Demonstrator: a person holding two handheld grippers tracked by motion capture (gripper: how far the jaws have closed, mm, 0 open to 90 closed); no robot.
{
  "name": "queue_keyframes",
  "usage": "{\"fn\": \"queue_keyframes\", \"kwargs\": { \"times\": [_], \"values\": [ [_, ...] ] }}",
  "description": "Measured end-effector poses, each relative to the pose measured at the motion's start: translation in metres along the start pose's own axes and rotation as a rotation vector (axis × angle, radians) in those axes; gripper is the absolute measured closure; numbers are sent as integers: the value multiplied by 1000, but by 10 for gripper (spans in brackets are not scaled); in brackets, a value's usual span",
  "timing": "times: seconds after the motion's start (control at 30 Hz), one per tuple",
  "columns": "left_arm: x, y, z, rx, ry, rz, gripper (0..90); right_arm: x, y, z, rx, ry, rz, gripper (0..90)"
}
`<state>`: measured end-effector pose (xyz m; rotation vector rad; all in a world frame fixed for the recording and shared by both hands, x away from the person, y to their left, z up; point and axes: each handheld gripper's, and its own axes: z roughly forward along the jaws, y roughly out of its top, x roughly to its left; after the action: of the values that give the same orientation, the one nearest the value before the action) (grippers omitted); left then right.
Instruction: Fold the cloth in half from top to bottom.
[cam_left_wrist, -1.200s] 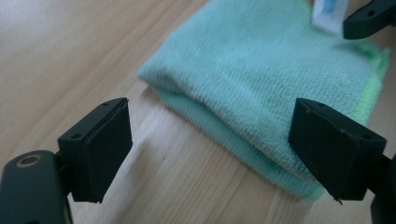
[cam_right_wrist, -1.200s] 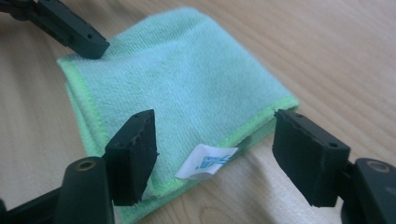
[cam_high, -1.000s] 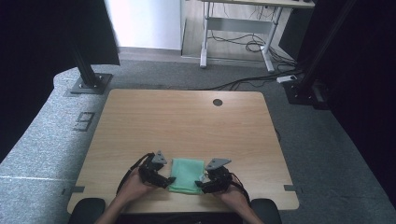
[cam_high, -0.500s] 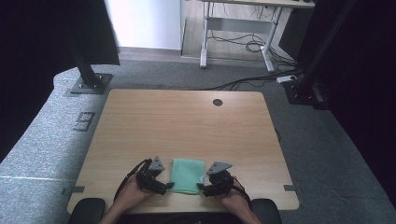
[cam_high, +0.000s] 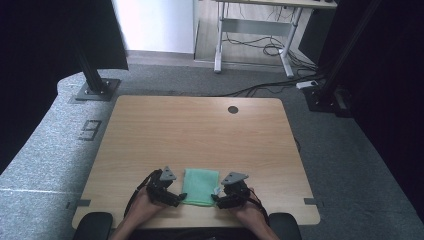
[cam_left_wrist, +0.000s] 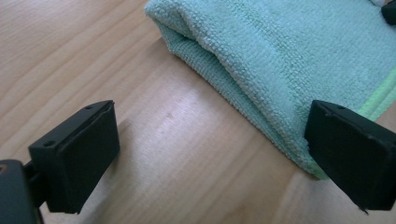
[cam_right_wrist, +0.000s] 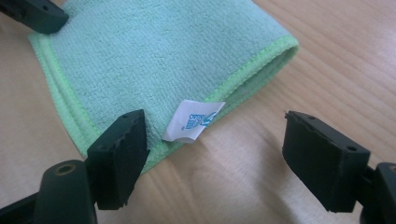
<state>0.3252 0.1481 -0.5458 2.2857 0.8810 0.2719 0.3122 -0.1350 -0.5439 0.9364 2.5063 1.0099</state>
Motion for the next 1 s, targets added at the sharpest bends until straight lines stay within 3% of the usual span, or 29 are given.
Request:
{"fn": "queue_keyframes", "kwargs": {
  "times": [0.43,0.67,1.0],
  "values": [
    [11,10,12,-25,46,-46,0,-31,10,15,1,-21,85,159],
    [20,18,18,-28,59,-61,0,-42,18,22,1,-47,93,156],
    [42,35,32,-29,82,-88,0,-62,30,35,-2,-83,110,157]
  ]
}}
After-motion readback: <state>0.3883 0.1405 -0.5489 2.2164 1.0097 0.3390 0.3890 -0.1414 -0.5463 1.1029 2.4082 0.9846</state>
